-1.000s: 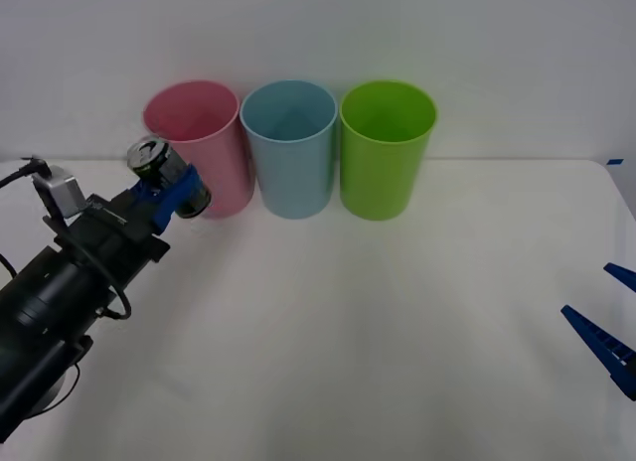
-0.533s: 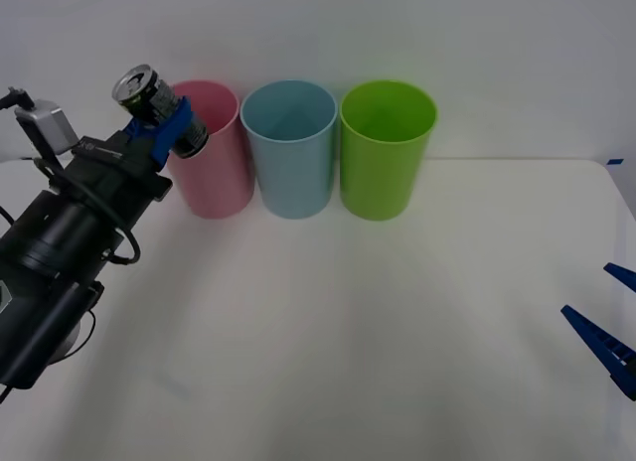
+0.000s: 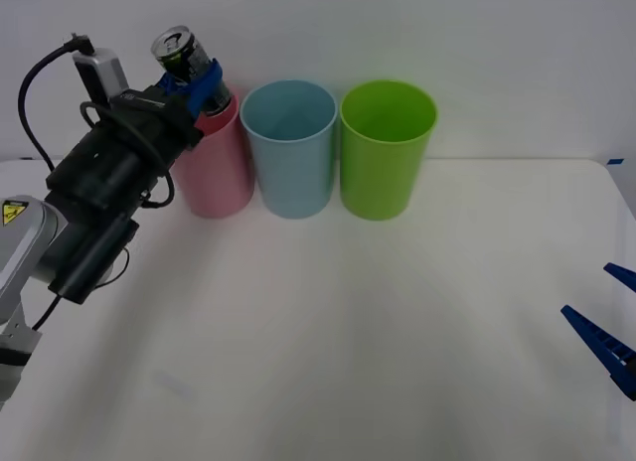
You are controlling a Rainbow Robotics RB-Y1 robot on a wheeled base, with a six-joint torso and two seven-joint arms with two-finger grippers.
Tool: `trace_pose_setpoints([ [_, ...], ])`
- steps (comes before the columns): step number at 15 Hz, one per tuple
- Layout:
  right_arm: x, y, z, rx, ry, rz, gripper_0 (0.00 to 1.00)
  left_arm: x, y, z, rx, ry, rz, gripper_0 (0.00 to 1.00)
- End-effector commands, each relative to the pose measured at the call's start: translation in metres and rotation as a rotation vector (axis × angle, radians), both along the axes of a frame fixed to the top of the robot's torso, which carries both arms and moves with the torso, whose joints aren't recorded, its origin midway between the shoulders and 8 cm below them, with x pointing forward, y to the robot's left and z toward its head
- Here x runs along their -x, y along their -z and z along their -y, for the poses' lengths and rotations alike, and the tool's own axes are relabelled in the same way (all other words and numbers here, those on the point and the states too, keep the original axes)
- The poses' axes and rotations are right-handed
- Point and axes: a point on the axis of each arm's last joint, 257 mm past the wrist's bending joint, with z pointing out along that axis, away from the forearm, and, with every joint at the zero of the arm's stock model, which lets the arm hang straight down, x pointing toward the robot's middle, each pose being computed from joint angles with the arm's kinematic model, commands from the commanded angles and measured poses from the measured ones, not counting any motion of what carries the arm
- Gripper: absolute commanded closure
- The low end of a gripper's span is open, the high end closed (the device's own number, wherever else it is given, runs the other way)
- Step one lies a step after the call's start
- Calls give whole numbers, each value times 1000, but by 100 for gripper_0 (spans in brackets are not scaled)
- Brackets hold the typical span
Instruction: Grasp the object on the table and drop it into the matching bin: aluminum can to the light blue bin, PET bottle to the pink bin.
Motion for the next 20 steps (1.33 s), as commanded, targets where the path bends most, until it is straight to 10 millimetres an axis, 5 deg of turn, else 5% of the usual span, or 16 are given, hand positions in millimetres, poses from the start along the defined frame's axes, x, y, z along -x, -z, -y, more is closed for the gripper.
trace_pose_setpoints([
  [1, 0, 0, 0, 0, 0, 0, 0, -29, -2, 10, -42, -7, -6, 100],
  [4, 0, 0, 0, 0, 0, 0, 0, -61, -4, 26, -88, -14, -21, 100],
  [9, 0, 0, 0, 0, 0, 0, 0, -84, -9, 52, -125, -17, -26, 100],
  [14, 0, 0, 0, 0, 0, 0, 0, -93, -14, 80, -150, -14, -11, 100],
  [20, 0, 0, 0, 0, 0, 0, 0, -93, -12, 89, -183, -32, 10, 100],
])
